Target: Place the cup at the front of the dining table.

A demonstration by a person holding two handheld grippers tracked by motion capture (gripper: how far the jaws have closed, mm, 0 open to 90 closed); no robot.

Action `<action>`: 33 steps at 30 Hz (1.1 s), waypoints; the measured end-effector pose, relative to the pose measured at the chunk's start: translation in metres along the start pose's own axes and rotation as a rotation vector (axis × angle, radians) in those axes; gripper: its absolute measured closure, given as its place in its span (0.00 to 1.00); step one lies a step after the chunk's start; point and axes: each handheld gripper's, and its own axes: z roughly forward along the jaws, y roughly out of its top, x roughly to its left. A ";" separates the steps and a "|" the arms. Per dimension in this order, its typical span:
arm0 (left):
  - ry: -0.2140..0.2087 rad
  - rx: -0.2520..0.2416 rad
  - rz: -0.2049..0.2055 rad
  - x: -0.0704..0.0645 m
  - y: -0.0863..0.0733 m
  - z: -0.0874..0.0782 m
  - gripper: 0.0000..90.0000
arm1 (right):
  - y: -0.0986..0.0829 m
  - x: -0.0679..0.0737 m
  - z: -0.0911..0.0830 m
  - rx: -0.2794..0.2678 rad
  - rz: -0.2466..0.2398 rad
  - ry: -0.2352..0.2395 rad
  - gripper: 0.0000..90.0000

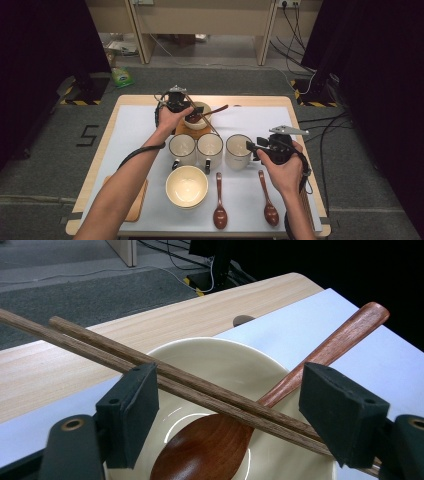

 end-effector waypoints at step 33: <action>0.018 0.046 -0.018 -0.001 -0.004 0.011 0.29 | -0.002 0.000 0.004 0.012 0.000 0.011 0.57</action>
